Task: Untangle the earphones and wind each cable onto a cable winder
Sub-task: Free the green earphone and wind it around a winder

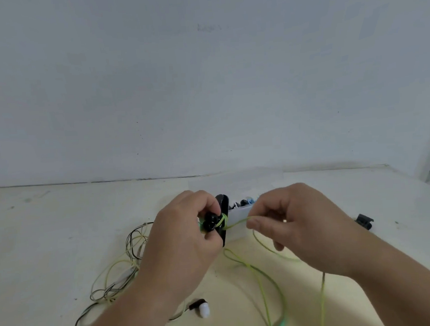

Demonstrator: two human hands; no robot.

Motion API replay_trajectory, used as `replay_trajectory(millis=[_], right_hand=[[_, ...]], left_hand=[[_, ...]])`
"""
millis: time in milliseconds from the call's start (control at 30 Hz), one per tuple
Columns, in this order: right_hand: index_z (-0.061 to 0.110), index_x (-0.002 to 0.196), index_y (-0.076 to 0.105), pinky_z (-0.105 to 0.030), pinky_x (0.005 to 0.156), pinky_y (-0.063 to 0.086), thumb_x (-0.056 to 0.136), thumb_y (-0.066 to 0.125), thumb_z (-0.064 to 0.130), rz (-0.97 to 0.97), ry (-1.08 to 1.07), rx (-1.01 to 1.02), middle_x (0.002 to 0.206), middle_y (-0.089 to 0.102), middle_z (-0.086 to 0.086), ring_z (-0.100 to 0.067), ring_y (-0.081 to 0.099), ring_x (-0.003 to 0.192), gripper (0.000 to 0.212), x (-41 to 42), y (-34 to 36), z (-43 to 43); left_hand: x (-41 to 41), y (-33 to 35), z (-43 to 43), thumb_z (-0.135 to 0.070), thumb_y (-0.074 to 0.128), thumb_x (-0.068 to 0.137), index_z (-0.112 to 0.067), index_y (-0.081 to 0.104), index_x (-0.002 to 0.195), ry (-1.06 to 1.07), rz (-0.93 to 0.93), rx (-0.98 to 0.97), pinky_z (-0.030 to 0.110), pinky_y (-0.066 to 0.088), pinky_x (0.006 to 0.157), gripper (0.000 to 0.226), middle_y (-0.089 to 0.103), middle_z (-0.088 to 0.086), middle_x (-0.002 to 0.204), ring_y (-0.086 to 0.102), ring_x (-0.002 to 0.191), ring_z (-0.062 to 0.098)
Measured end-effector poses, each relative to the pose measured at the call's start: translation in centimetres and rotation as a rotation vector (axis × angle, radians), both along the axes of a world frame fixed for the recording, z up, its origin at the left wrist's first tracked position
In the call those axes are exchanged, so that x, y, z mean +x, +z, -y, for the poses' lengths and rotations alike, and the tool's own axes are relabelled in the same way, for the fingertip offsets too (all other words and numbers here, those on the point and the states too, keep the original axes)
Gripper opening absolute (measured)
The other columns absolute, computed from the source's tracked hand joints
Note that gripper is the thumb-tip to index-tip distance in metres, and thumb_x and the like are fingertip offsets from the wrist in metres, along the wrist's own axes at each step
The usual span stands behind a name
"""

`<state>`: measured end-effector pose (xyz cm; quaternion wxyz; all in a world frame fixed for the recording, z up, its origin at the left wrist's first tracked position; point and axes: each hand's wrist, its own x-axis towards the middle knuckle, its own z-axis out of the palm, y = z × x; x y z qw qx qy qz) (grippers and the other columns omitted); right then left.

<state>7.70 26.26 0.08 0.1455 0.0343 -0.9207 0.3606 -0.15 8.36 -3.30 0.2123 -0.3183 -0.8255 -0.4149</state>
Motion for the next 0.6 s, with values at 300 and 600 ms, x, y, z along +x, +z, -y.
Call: replay_trajectory(millis=[300, 600], right_hand=[[0.026, 0.076, 0.074, -0.018, 0.054, 0.039, 0.091, 0.068, 0.022, -0.132, 0.019, -0.229, 0.055, 0.054, -0.001, -0.009, 0.048, 0.054, 0.017, -0.5, -0.4, -0.5], [0.035, 0.065, 0.067, -0.012, 0.045, 0.030, 0.097, 0.060, 0.027, 0.001, -0.050, -0.165, 0.048, 0.047, 0.008, -0.003, 0.036, 0.040, 0.034, -1.1, -0.7, -0.9]], left_hand=[[0.5, 0.0, -0.2, 0.000, 0.074, 0.071, -0.034, 0.064, 0.083, -0.167, 0.041, 0.002, 0.015, 0.046, 0.079, 0.038, 0.068, -0.018, 0.086, 0.063, 0.090, 0.003], [0.8, 1.1, -0.4, -0.004, 0.068, 0.063, -0.025, 0.069, 0.078, -0.418, 0.377, 0.309, 0.022, 0.054, 0.081, 0.026, 0.075, -0.001, 0.083, 0.072, 0.085, 0.013]])
